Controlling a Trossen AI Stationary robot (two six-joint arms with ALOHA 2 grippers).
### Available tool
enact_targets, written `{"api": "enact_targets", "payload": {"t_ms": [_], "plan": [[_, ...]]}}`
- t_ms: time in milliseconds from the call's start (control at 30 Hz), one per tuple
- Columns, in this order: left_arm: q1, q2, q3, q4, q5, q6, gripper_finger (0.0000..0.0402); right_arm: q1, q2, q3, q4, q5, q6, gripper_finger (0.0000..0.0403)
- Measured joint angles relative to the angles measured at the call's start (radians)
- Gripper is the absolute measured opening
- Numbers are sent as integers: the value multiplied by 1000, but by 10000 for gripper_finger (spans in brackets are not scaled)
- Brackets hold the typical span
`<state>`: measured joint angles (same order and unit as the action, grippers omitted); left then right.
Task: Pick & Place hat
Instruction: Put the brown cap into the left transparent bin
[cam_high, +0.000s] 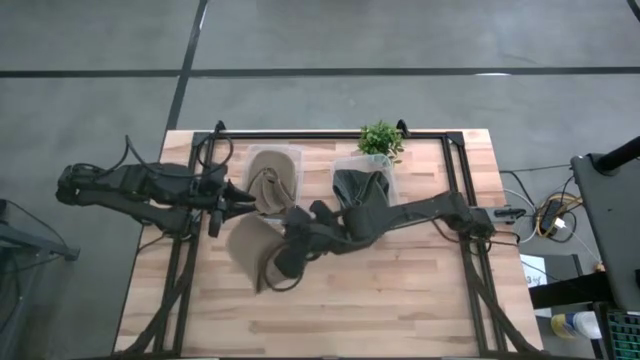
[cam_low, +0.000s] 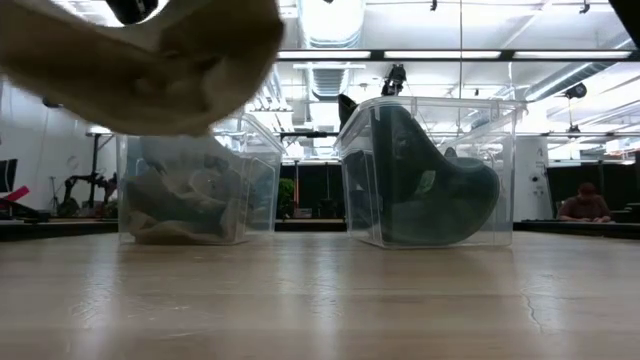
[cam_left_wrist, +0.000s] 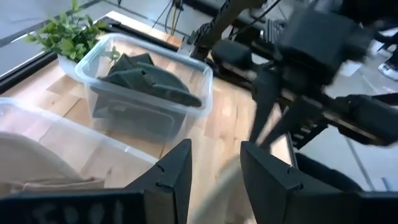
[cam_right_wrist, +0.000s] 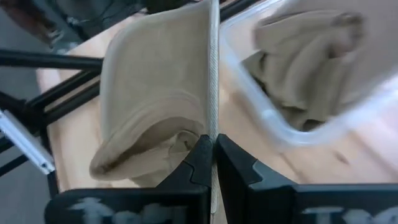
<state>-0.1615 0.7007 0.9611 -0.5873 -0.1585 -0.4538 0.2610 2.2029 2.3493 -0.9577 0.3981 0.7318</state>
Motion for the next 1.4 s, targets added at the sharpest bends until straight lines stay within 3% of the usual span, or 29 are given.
{"api": "enact_targets", "payload": {"t_ms": [400,900,1067,1400], "plan": [[0,-15,14,114,-132,53,128,-29,-59,0,-67,55,23,8],[0,-34,20,153,-179,85,128,-140,-119,0,10,171,7,8],[0,-34,19,174,-213,95,128,-200,-119,0,97,159,-17,8],[0,-34,16,175,-212,95,128,-269,-119,-42,104,151,75,8]]}}
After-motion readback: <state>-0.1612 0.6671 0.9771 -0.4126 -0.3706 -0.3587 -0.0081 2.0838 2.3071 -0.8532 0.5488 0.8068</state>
